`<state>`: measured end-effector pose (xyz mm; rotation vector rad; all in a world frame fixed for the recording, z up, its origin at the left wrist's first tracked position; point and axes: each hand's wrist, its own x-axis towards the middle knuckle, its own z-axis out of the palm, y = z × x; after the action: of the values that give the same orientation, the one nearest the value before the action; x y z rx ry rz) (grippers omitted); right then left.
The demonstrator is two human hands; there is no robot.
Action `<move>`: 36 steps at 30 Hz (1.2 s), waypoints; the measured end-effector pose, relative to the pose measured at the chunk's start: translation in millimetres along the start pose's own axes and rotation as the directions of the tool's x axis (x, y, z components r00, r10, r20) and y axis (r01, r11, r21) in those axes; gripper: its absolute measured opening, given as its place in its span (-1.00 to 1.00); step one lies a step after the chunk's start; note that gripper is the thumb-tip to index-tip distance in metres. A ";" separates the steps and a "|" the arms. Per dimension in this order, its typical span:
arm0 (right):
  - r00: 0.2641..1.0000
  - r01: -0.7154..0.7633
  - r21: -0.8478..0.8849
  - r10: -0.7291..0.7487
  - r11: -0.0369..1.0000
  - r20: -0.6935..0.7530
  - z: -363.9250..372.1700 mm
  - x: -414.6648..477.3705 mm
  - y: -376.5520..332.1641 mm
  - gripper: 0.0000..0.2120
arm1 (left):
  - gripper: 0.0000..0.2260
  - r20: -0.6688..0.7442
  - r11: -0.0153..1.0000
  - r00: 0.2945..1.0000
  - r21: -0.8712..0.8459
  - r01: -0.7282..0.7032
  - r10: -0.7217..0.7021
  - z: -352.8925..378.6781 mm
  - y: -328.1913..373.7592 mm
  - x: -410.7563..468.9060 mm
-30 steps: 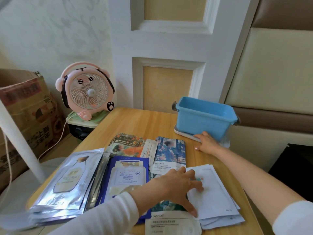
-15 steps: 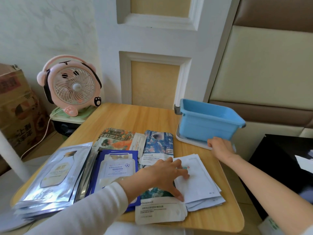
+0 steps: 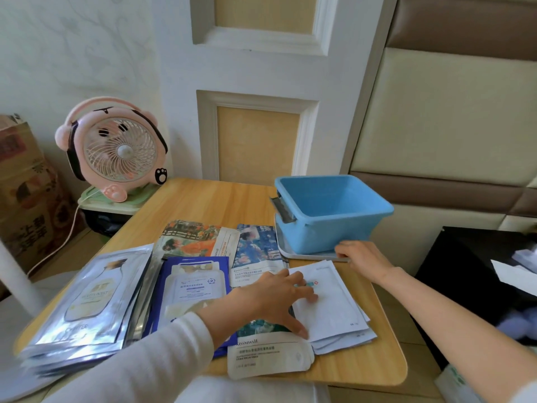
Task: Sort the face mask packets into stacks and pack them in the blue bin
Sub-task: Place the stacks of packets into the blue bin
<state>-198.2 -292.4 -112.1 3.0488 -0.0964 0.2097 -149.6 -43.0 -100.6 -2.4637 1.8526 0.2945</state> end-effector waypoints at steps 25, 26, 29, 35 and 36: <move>0.907 0.007 -0.209 -0.095 0.978 -0.411 -53.8 52.6 -28.0 -0.72 | -0.35 -0.013 1.000 1.000 -0.026 -0.001 0.001 10.7 -2.9 -4.1; 0.910 -0.011 -0.262 -0.099 0.965 -0.402 -47.5 53.6 -29.1 -0.66 | -0.35 -0.010 0.999 1.000 -0.032 -0.003 0.003 10.2 -3.1 -4.1; 0.951 -0.009 -0.341 -0.097 0.940 -0.294 -28.2 62.2 -36.8 -0.67 | -0.36 -0.006 0.999 1.000 -0.039 -0.008 0.008 7.6 -4.1 -3.0; 0.992 -0.104 0.275 0.119 0.956 -0.037 -6.2 62.8 -44.4 -0.48 | -0.38 0.007 1.000 1.000 -0.028 -0.008 0.008 5.6 -3.4 -3.7; 0.994 -0.094 0.292 0.104 0.952 -0.018 -3.5 60.0 -42.0 -0.45 | -0.38 0.010 0.999 1.000 -0.037 -0.007 0.007 5.5 -3.2 -4.3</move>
<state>-136.5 -253.7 -103.7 3.3353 -0.2370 0.3064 -148.4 -37.2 -105.5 -2.4748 1.8695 0.3438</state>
